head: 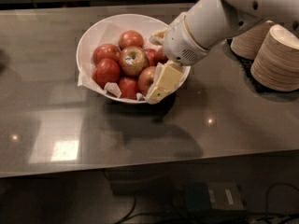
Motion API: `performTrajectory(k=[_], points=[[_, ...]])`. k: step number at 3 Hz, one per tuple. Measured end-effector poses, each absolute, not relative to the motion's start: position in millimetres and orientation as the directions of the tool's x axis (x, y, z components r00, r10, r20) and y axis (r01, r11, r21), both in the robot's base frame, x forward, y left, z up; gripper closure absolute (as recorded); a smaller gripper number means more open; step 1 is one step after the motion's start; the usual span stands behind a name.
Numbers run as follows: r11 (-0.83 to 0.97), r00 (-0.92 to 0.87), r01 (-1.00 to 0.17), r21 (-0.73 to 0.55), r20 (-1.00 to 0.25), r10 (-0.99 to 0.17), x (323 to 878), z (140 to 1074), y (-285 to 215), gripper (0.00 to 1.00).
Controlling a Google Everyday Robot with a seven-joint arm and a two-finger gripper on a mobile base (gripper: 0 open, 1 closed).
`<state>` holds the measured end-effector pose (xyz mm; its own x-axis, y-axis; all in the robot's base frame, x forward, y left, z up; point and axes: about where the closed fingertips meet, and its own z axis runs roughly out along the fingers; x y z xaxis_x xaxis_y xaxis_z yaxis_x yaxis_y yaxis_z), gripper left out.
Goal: Pick apple from white bowl
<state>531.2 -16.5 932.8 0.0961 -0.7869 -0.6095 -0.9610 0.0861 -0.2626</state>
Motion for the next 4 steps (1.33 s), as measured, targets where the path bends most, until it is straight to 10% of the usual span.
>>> performTrajectory(k=[4], points=[[0.132, 0.115, -0.925, -0.357, -0.593, -0.797, 556, 946, 13, 0.31]])
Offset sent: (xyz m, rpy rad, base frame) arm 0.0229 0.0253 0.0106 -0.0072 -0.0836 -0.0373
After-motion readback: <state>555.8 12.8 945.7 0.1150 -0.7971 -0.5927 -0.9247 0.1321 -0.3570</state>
